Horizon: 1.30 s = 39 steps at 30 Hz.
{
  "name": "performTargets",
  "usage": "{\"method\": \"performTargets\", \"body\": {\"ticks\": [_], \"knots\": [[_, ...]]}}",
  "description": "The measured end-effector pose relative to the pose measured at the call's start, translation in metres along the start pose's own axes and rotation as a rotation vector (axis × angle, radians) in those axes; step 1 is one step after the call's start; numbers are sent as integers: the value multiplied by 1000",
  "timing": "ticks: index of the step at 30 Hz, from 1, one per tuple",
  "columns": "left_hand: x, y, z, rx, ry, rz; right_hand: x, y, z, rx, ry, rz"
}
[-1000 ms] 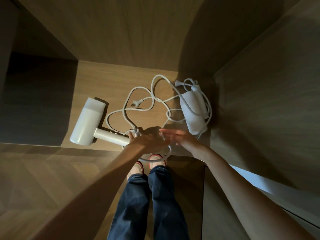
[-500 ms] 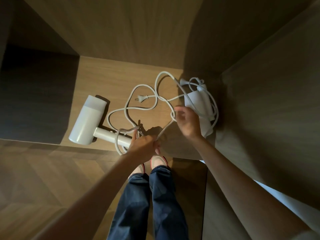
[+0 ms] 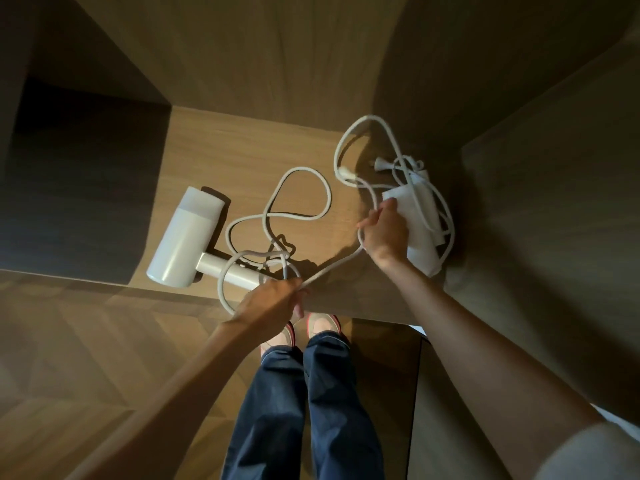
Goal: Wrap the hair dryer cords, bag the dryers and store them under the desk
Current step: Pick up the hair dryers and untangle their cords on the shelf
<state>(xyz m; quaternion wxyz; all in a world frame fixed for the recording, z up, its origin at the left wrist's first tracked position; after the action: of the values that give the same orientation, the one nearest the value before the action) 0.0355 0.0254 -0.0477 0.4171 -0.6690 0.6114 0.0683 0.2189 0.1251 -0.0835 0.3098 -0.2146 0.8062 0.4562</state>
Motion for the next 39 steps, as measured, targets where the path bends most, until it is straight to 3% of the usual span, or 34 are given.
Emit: {"method": "performTargets", "body": {"ticks": [5, 8, 13, 15, 18, 20, 23, 25, 29, 31, 36, 39], "knots": [[-1, 8, -4, -121, -53, -204, -21, -10, -25, 165, 22, 274], [-6, 5, -10, -102, -129, -234, -23, -22, -40, 243, 110, 401], [-12, -2, -19, -144, -212, -120, -19, -52, -60, 354, 264, 281], [-12, -3, -22, -140, -236, -140, -13, -53, -63, 297, 343, 190], [-15, 4, -30, -134, -326, -158, -4, -46, -65, 71, 432, -85], [-19, 8, -40, -149, -356, -131, -8, -37, -67, -67, 357, -171], [-23, 13, -57, -194, -306, -14, -24, -21, -69, -204, 182, -22], [-26, 14, -65, -164, -262, 44, -34, -17, -66, -216, 93, 20], [-35, 7, -77, 140, -307, 153, -43, -8, -59, -188, -37, 29], [-38, 11, -82, 201, -351, 241, -44, -5, -56, -138, -71, 22], [-32, -8, -90, 303, -237, 580, -23, 8, -52, -241, 156, -15], [-27, -23, -80, 268, -111, 607, -13, 9, -49, -292, 259, -70]]}}
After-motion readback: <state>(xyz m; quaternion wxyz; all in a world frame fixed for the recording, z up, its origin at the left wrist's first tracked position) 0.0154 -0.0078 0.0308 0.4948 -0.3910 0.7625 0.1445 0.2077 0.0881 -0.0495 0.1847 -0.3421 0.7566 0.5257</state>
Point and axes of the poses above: each hand's wrist, its own z-axis towards the middle knuckle, its own x-axis out of the palm, y = z × x, the point moved 7 cm from there along z, towards the middle knuckle, and after that the axes turned 4 degrees about z, right-handed, at the moved point
